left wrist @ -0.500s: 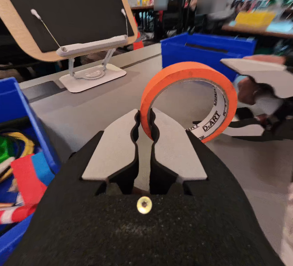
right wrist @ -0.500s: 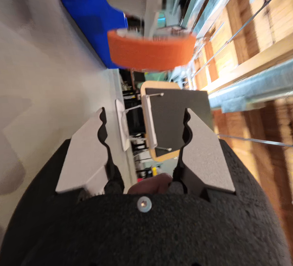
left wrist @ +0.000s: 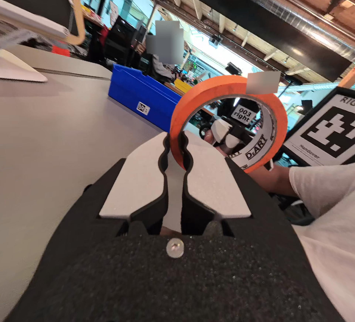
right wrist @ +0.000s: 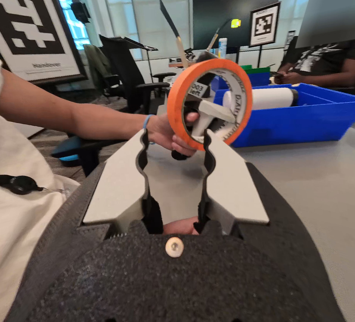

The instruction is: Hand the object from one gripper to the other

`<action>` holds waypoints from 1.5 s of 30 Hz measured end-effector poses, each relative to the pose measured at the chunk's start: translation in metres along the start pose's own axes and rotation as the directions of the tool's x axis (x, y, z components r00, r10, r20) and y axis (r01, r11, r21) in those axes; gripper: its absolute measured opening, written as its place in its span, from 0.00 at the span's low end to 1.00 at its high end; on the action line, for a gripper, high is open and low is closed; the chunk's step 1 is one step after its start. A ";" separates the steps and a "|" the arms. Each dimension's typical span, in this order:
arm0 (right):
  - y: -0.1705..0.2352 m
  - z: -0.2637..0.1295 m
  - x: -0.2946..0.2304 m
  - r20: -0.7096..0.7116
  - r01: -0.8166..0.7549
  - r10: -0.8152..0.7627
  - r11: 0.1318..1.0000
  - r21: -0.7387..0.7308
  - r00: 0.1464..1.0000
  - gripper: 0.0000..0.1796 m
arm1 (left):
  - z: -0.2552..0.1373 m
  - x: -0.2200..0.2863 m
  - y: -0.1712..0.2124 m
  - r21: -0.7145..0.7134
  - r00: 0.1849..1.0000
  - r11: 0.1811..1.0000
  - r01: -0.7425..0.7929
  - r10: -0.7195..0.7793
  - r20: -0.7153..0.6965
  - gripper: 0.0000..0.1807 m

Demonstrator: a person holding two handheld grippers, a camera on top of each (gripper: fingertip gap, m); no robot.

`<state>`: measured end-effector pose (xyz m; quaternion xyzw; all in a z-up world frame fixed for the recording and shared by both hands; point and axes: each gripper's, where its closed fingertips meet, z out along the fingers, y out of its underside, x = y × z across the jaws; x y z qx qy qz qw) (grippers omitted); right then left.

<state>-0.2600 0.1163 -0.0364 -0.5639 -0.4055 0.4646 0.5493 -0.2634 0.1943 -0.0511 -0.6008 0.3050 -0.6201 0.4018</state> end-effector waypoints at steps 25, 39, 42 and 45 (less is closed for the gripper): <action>0.056 -0.015 0.056 -0.201 -0.127 0.063 0.937 -0.324 0.978 0.05 | 0.010 -0.005 0.029 -0.505 0.404 0.407 -0.762 0.907 0.121 0.53; 0.047 0.013 0.023 -0.100 -0.327 0.312 0.916 -0.234 0.945 0.05 | 0.019 -0.007 0.059 -0.615 0.284 0.241 -0.751 0.958 0.029 0.58; 0.048 0.015 0.027 -0.127 -0.335 0.313 0.917 -0.218 0.941 0.05 | 0.018 -0.012 0.057 -0.642 0.259 0.218 -0.735 0.965 0.031 0.57; 0.050 0.016 0.029 -0.133 -0.355 0.334 0.912 -0.205 0.933 0.06 | 0.018 -0.016 0.057 -0.666 0.246 0.196 -0.720 0.969 0.019 0.57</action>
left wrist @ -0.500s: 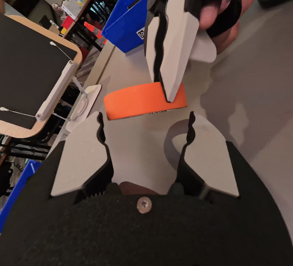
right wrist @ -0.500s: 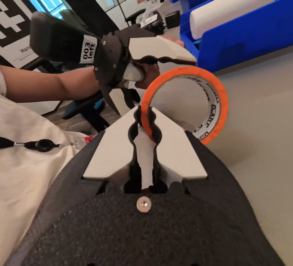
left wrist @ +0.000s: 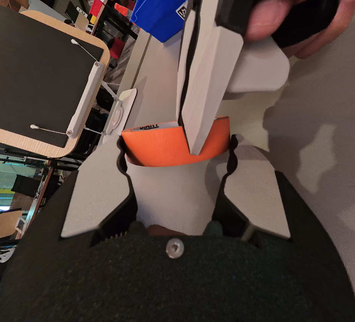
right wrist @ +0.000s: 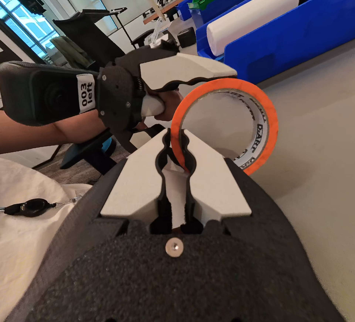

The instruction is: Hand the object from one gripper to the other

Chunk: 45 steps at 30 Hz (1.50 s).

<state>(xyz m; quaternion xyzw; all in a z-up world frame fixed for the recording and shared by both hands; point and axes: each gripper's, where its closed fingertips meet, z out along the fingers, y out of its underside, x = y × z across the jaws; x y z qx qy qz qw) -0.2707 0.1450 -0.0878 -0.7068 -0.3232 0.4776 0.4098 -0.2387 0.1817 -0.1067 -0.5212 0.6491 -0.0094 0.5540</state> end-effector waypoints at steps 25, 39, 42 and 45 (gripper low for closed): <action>-0.054 -0.040 -0.021 0.230 0.017 -0.101 0.940 0.340 0.968 0.64 | -0.057 -0.033 -0.081 0.348 0.560 0.442 0.827 -0.588 -0.583 0.56; -0.088 -0.091 0.020 -0.100 0.212 -0.190 0.924 0.317 0.977 0.55 | -0.050 -0.055 -0.039 0.338 0.515 0.390 0.856 -0.696 -0.501 0.47; -0.148 -0.167 0.040 -0.342 0.280 -0.143 0.875 0.394 0.929 0.55 | -0.047 -0.067 -0.020 0.312 0.432 0.310 0.898 -0.756 -0.492 0.44; -0.187 -0.271 0.085 -0.732 0.462 -0.128 0.844 0.274 0.669 0.56 | -0.041 -0.067 -0.004 0.264 0.353 0.251 0.931 -0.802 -0.482 0.39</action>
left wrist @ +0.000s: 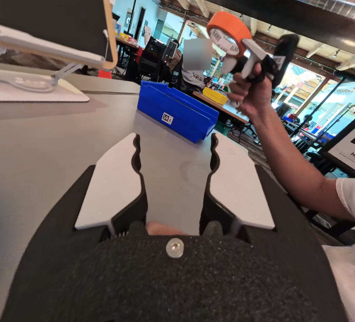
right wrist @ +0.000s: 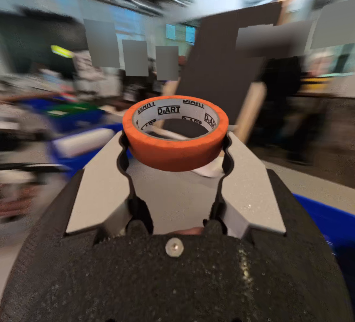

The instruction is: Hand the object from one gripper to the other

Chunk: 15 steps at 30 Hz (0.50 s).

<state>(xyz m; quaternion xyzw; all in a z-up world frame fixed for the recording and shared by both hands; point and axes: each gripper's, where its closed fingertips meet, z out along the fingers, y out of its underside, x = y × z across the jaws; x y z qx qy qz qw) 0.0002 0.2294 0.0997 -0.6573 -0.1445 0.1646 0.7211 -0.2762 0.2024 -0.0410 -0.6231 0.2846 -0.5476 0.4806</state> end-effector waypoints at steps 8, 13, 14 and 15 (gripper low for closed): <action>0.149 -0.002 0.188 -0.396 -0.024 -0.145 0.920 -0.392 0.907 0.56 | -0.002 0.024 0.034 -0.104 0.997 0.991 -0.081 0.080 -0.019 0.39; 0.240 0.010 0.192 -0.313 -0.054 -0.190 0.775 -0.629 0.931 0.56 | -0.015 0.038 0.039 -0.097 0.987 0.983 -0.157 0.158 -0.002 0.38; 0.244 0.011 0.192 -0.298 -0.050 -0.199 0.751 -0.658 0.933 0.56 | -0.016 0.039 0.039 -0.095 0.987 0.982 -0.161 0.161 -0.001 0.38; 0.249 0.013 0.190 -0.291 -0.052 -0.196 0.743 -0.667 0.937 0.56 | -0.015 0.038 0.039 -0.095 0.987 0.983 -0.159 0.160 0.000 0.37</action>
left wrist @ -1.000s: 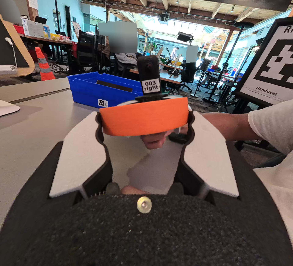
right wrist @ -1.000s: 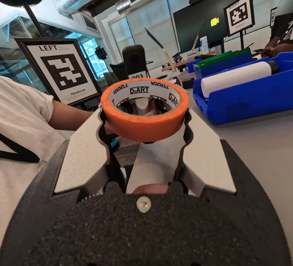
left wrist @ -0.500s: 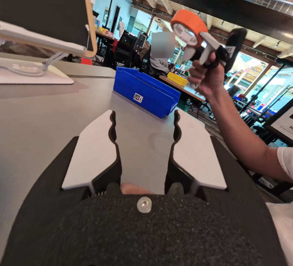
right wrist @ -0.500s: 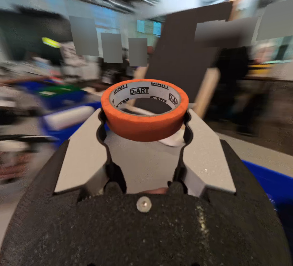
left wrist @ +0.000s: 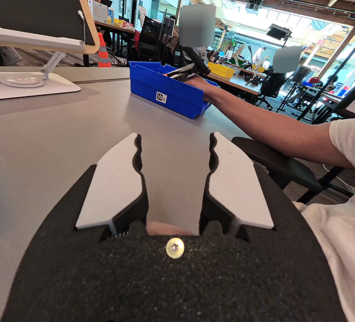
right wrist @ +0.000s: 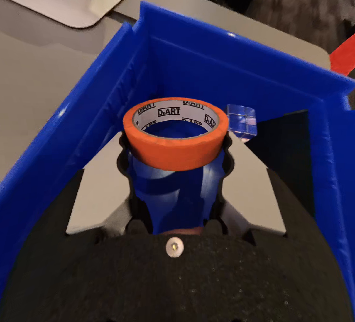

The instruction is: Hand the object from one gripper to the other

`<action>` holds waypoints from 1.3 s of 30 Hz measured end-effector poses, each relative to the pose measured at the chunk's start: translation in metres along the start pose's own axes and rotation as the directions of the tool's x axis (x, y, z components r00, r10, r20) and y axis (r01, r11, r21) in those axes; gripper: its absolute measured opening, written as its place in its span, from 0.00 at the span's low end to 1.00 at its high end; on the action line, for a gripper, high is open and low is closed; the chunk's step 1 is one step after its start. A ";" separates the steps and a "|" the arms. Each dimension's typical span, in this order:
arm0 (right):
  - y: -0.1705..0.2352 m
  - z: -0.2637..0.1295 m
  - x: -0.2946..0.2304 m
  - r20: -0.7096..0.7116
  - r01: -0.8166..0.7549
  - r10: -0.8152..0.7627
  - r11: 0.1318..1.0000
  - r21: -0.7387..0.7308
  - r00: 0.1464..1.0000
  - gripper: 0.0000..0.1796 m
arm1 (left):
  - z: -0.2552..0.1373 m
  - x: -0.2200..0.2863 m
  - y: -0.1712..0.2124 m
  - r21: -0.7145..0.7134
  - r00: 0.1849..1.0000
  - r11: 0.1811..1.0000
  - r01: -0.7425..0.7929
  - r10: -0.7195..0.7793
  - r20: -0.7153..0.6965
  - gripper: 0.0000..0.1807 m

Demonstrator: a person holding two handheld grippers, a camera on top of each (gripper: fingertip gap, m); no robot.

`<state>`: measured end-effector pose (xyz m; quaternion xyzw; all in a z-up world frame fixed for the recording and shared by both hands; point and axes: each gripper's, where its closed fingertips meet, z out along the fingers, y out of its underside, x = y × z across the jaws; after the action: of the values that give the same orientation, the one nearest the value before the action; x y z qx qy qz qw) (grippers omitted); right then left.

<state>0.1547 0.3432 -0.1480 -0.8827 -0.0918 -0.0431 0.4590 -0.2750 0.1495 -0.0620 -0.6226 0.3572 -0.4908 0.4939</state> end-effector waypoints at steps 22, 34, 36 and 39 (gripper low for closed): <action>-0.104 -0.139 -0.006 0.012 -0.058 0.057 0.974 0.221 0.998 0.52 | 0.005 -0.004 0.017 -0.095 0.995 0.992 -0.085 0.089 0.038 0.38; -0.019 -0.138 -0.369 0.772 -0.181 -0.064 0.957 0.227 0.632 0.43 | 0.005 -0.025 0.060 -0.404 0.938 0.887 -0.224 0.309 0.158 0.38; -0.026 -0.133 -0.364 0.722 -0.120 -0.140 0.947 0.296 0.677 0.43 | 0.006 -0.018 0.058 -0.398 0.942 0.884 -0.247 0.316 0.117 0.38; -0.043 -0.135 -0.345 0.702 -0.226 -0.087 0.913 0.341 0.706 0.42 | 0.002 -0.015 0.051 -0.399 0.958 0.890 -0.220 0.273 0.081 0.35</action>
<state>-0.1907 0.2150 -0.0911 -0.7206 -0.2325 0.3341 0.5612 -0.2748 0.1504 -0.1151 -0.6887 0.4889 -0.3008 0.4430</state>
